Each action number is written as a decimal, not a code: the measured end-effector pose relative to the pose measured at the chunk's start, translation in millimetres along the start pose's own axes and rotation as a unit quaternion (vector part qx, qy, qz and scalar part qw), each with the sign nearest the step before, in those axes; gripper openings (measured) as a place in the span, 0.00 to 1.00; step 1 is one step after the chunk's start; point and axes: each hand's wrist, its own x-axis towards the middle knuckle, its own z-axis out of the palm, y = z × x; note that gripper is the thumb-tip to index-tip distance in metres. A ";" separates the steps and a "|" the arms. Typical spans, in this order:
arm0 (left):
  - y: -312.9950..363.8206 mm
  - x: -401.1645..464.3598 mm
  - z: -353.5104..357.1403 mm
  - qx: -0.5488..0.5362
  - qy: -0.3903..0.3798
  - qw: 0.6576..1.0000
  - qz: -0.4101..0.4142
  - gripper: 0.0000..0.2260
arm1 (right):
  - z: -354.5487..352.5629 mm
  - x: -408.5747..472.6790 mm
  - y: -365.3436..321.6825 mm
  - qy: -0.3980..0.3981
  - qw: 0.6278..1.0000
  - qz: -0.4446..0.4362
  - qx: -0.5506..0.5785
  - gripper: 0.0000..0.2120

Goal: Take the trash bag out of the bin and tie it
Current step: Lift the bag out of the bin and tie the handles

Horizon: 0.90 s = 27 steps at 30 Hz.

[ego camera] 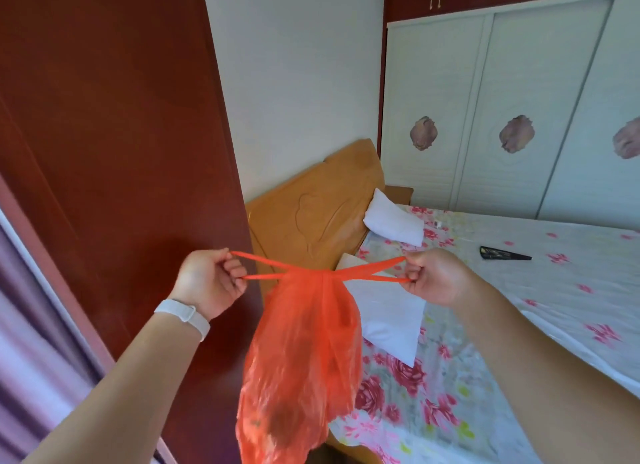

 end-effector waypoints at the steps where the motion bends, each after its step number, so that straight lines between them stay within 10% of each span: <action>1: 1.7 1.9 -8.2 0.011 0.014 1.000 -0.002 0.12 | -16.3 0.7 -1.7 0.024 1.000 0.005 0.008 0.11; 10: -15.5 9.9 -16.2 0.080 0.035 0.996 -0.015 0.13 | -124.2 -16.2 -11.1 0.163 0.987 -0.002 0.010 0.11; 27: -43.3 24.0 31.7 0.168 0.015 0.986 -0.004 0.12 | -156.5 -49.9 -23.3 0.116 0.988 -0.096 -0.031 0.13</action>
